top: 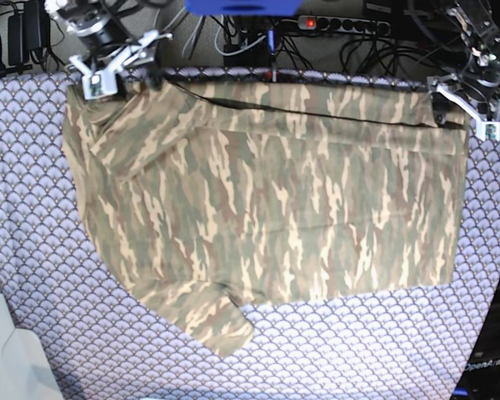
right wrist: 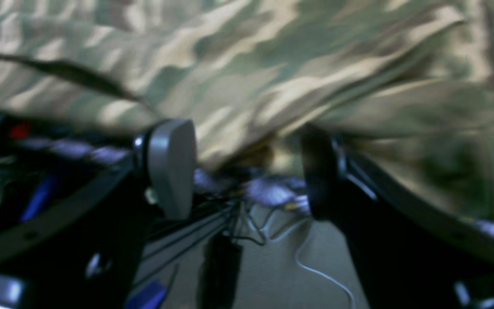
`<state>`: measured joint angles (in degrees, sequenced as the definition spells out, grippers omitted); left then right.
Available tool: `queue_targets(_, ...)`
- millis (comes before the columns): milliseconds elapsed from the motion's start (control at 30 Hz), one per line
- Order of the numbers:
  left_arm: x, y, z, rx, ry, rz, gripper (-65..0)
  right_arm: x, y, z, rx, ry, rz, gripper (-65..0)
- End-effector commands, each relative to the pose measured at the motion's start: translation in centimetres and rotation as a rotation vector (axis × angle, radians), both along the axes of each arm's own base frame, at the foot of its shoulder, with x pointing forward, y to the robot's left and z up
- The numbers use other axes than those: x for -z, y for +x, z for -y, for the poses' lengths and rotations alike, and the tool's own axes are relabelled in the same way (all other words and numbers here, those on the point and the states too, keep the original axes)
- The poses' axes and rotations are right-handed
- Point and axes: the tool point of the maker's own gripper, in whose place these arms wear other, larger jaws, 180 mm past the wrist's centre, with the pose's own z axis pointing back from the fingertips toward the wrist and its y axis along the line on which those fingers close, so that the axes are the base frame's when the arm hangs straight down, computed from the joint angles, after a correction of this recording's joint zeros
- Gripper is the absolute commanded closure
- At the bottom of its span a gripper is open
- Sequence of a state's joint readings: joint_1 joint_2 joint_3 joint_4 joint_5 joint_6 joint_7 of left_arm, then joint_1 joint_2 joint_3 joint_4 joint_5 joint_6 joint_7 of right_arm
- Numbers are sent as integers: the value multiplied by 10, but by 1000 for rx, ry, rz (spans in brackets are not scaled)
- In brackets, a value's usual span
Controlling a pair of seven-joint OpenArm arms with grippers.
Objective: Fold the T-shirt properly
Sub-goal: 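Move the right gripper back over the shirt's folded edge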
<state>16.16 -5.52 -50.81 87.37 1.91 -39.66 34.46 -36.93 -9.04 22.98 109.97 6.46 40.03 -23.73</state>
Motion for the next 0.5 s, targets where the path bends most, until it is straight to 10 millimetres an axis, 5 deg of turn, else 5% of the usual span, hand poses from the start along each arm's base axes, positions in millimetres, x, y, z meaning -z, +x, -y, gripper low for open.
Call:
queue_targets(0,-3,1,-2,9,13,-1,-603,-6,3,1,7,7,20,-397)
queue_targets(467,-4,2,-2,11,13,1,-603,7,-1,-3,5,26,-30,-397)
